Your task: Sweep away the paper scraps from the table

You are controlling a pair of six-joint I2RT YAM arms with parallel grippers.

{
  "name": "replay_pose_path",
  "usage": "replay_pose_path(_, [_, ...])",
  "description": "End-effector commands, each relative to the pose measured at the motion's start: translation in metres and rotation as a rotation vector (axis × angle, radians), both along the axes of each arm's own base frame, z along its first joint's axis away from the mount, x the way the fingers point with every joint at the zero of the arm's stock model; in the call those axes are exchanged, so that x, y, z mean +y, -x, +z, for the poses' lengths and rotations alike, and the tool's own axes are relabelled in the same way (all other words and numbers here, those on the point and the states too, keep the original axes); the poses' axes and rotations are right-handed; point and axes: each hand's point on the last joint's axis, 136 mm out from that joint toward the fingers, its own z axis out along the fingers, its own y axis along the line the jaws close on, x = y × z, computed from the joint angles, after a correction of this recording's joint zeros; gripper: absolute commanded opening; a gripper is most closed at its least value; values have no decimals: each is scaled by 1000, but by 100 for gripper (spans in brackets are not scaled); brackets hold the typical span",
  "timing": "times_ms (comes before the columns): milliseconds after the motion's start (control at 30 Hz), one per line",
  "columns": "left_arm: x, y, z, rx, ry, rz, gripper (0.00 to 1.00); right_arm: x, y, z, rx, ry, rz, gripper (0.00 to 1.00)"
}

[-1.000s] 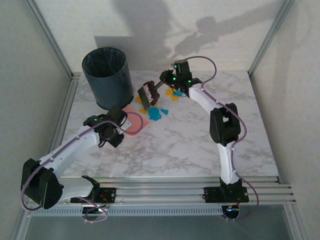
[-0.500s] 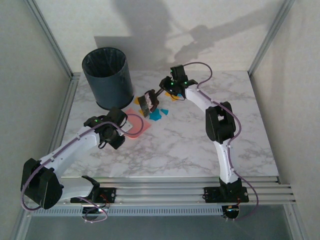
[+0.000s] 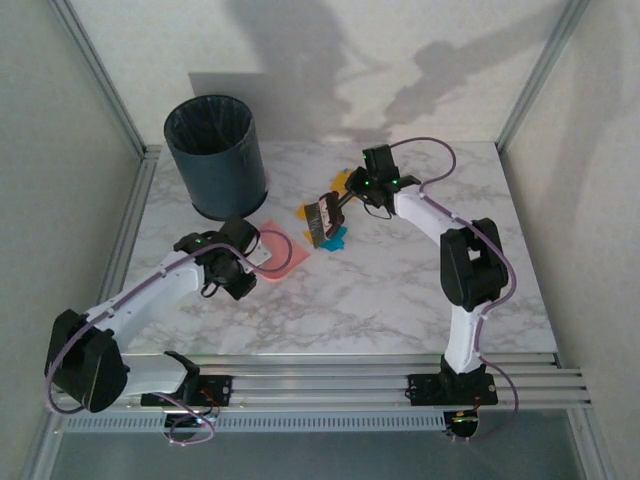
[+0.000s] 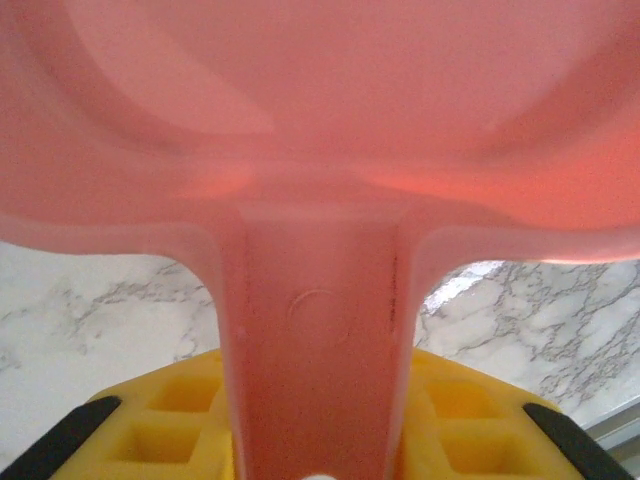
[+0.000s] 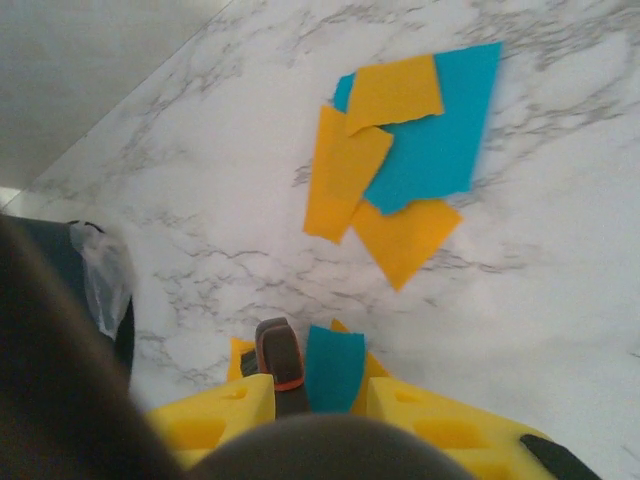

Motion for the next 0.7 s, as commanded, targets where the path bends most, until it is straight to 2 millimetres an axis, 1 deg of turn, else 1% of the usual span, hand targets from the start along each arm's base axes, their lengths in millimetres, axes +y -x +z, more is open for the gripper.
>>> replay_pose_path(0, [-12,-2,-1,14,9,-51,0,-52,27,-29,70,259,-43,0])
replay_pose_path(167, [-20,0,-9,42,-9,-100,0,-82,51,-24,73,376,-77,0])
replay_pose_path(233, [-25,1,-11,48,-12,-120,0,-90,58,-19,65,406,-87,0])
replay_pose_path(367, [-37,2,-14,65,-16,-170,0,-101,70,-7,50,442,-85,0])
replay_pose_path(500, [-48,3,-22,96,-33,-224,0,-102,81,6,26,436,-58,0])
replay_pose_path(567, [-54,3,-25,108,-37,-250,0,-95,82,18,-16,398,-21,0])
replay_pose_path(667, [-65,3,-28,127,-27,-291,0,-78,83,44,-94,306,52,0])
